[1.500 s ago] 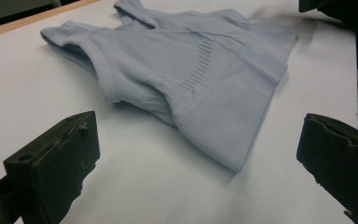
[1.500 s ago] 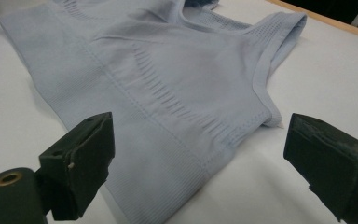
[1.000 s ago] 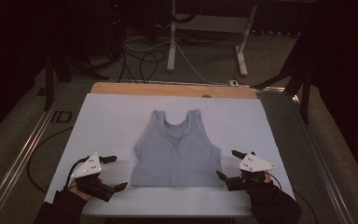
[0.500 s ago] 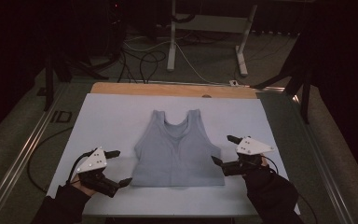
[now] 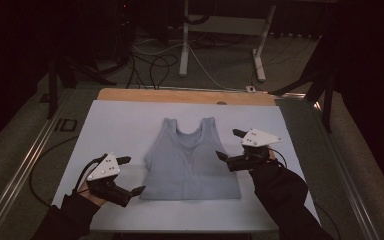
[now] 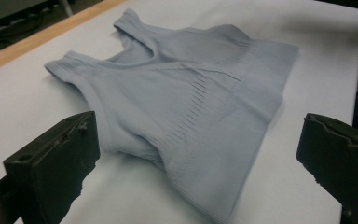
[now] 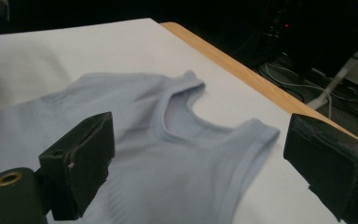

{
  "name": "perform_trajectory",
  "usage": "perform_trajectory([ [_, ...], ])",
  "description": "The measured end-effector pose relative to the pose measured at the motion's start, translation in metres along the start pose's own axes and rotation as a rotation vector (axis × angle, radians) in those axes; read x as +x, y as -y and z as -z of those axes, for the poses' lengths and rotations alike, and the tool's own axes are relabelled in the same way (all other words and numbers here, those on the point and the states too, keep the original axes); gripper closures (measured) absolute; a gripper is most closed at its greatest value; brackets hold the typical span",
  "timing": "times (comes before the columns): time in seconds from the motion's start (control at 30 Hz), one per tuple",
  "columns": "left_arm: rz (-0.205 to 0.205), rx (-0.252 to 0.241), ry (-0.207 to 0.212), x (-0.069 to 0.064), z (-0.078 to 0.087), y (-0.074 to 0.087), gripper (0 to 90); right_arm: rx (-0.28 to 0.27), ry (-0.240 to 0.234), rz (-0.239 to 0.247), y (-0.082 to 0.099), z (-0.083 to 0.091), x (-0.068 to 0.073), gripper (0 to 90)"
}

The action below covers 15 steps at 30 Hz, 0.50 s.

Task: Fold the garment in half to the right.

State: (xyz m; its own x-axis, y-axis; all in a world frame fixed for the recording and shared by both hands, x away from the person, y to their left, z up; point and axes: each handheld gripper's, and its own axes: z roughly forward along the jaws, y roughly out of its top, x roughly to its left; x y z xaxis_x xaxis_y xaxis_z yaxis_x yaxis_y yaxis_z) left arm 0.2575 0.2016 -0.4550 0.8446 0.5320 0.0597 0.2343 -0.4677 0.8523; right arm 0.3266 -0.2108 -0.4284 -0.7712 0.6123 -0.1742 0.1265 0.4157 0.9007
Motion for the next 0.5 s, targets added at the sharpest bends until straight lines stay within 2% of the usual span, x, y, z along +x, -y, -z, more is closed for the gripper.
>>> perform_trajectory([
  [0.03, 0.000, 0.007, -0.012, 0.000, -0.001, -0.001, 0.4, -0.001, 0.000, 0.007, -0.003, -0.003, 0.000, 8.9],
  [0.27, 0.015, 0.020, -0.019, -0.004, -0.004, -0.009, 0.4, -0.019, -0.036, 0.003, -0.022, -0.028, -0.001, 8.9],
  [0.37, 0.003, 0.025, -0.022, -0.008, -0.005, -0.013, 0.4, -0.021, -0.048, 0.010, -0.030, -0.038, -0.001, 8.9],
  [0.5, 0.013, 0.024, -0.051, -0.011, -0.007, -0.017, 0.4, -0.034, -0.059, 0.002, -0.040, -0.050, -0.002, 8.9],
])
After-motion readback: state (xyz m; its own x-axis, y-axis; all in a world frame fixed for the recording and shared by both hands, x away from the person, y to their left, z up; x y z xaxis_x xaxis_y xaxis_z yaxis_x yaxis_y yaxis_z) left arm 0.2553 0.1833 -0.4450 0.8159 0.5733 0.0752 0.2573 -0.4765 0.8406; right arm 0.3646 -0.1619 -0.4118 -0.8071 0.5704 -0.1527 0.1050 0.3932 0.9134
